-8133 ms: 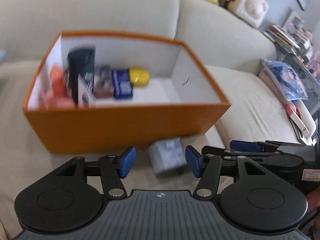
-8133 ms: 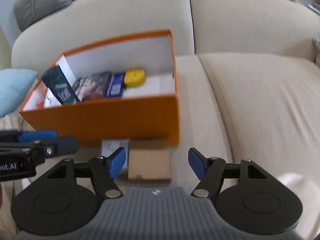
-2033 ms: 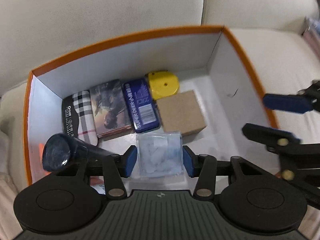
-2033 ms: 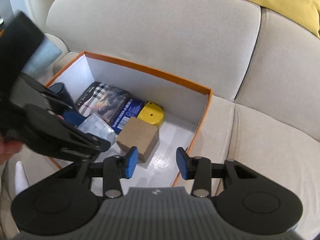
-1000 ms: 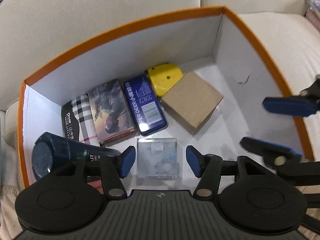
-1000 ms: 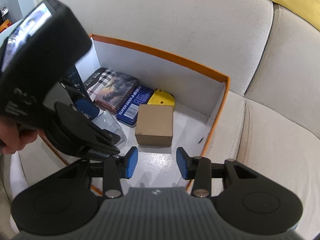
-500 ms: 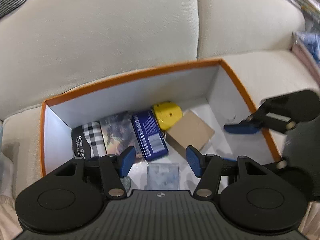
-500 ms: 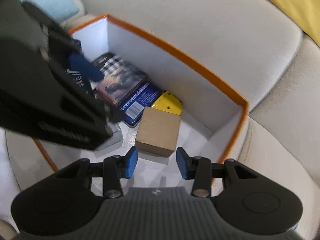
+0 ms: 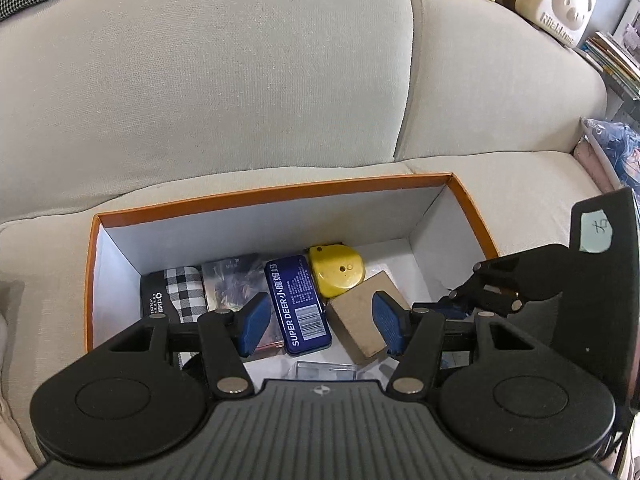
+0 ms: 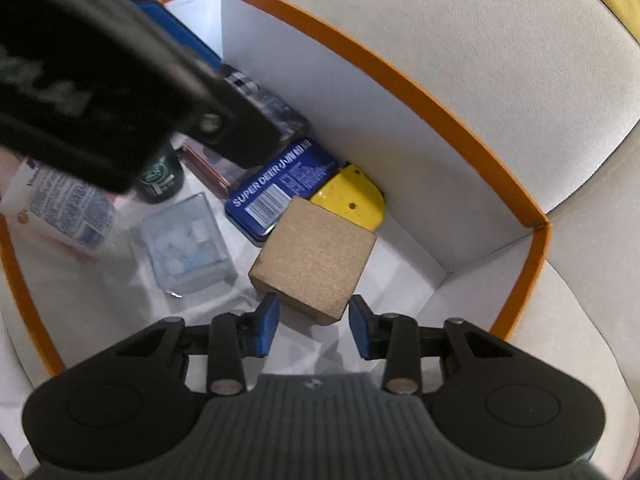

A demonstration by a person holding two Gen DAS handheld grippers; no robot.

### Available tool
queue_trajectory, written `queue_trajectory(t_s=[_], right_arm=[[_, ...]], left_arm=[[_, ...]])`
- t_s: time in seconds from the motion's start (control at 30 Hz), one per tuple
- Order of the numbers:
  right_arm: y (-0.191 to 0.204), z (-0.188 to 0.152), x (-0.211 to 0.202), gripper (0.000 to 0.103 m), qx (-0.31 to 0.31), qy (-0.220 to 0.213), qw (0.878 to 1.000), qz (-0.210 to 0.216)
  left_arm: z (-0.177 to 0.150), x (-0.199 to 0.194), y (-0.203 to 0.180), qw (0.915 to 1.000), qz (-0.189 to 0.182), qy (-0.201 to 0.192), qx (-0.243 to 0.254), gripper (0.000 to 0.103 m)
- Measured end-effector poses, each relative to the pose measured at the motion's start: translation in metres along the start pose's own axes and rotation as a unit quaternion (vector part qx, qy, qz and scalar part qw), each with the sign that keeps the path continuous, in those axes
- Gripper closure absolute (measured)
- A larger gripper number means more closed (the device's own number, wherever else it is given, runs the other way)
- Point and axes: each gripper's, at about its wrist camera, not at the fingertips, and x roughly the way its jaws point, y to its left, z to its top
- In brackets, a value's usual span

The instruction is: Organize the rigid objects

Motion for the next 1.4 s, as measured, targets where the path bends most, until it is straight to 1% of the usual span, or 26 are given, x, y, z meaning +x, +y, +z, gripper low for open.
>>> queue_trajectory(t_s=[0.07,0.13,0.23,0.33,0.4,0.5,0.57,0.6,0.7,0.77,0.9,0.97,1.1,1.17,1.2,1.23,1.27,1.33,1.4], right_arm=[[0.000,-0.001,-0.001,0.069,0.006,-0.002,1.000,0.001],[-0.003,-0.001,-0.003,0.072,0.026,-0.001,1.000,0.012],[-0.008,-0.001,-0.006,0.073,0.055,-0.001,0.998,0.034],[-0.008,-0.002,-0.011,0.072,0.057,-0.006,0.998,0.015],[-0.009,-0.003,-0.019,0.072,0.068,-0.009,0.998,0.015],[-0.008,-0.005,-0.039,0.071,0.073,-0.024,0.997,0.015],[-0.005,-0.008,-0.056,0.068,0.079,-0.034,0.996,0.008],[0.002,-0.012,-0.067,0.068,0.084,-0.042,0.996,0.006],[0.006,-0.016,-0.093,0.064,0.107,-0.065,0.992,-0.001],[0.012,-0.024,-0.117,0.063,0.131,-0.085,0.988,-0.004],[0.027,-0.034,-0.148,0.060,0.166,-0.121,0.979,-0.011],[0.034,-0.040,-0.163,0.053,0.185,-0.141,0.972,-0.014],[0.051,-0.052,-0.187,0.045,0.217,-0.182,0.959,-0.028],[0.061,-0.060,-0.199,0.043,0.234,-0.205,0.949,-0.041],[0.064,-0.062,-0.203,0.040,0.241,-0.212,0.946,-0.048],[0.069,-0.066,-0.208,0.033,0.252,-0.219,0.941,-0.056],[0.073,-0.069,-0.211,0.032,0.262,-0.226,0.936,-0.062],[0.082,-0.076,-0.212,0.032,0.284,-0.239,0.926,-0.071],[0.092,-0.082,-0.208,0.027,0.298,-0.249,0.918,-0.081]], left_arm=[[-0.002,-0.001,-0.002,1.0000,0.000,-0.003,0.000,0.035],[-0.004,-0.004,-0.005,1.0000,0.000,-0.005,0.002,0.035],[-0.008,-0.009,-0.011,0.9999,0.001,-0.008,0.011,0.035],[-0.011,-0.019,-0.015,0.9998,0.003,-0.015,0.016,0.035],[-0.013,-0.027,-0.017,0.9995,0.007,-0.023,0.019,0.035],[-0.016,-0.043,-0.021,0.9989,0.017,-0.039,0.021,0.035],[-0.020,-0.057,-0.024,0.9981,0.022,-0.052,0.023,0.035],[-0.022,-0.063,-0.026,0.9977,0.025,-0.059,0.025,0.035],[-0.028,-0.082,-0.029,0.9960,0.031,-0.079,0.030,0.035],[-0.034,-0.097,-0.031,0.9944,0.036,-0.095,0.031,0.035],[-0.045,-0.119,-0.033,0.9898,0.046,-0.131,0.031,0.034],[-0.053,-0.131,-0.034,0.9861,0.052,-0.154,0.034,0.034],[-0.067,-0.153,-0.035,0.9770,0.061,-0.203,0.027,0.033],[-0.075,-0.164,-0.034,0.9713,0.068,-0.227,0.020,0.028],[-0.081,-0.169,-0.033,0.9678,0.076,-0.239,0.017,0.021],[-0.087,-0.172,-0.032,0.9648,0.086,-0.248,0.012,0.015],[-0.092,-0.174,-0.031,0.9627,0.092,-0.254,0.008,0.012],[-0.104,-0.174,-0.028,0.9605,0.099,-0.260,0.008,0.007],[-0.117,-0.172,-0.026,0.9597,0.105,-0.260,0.006,0.002]])
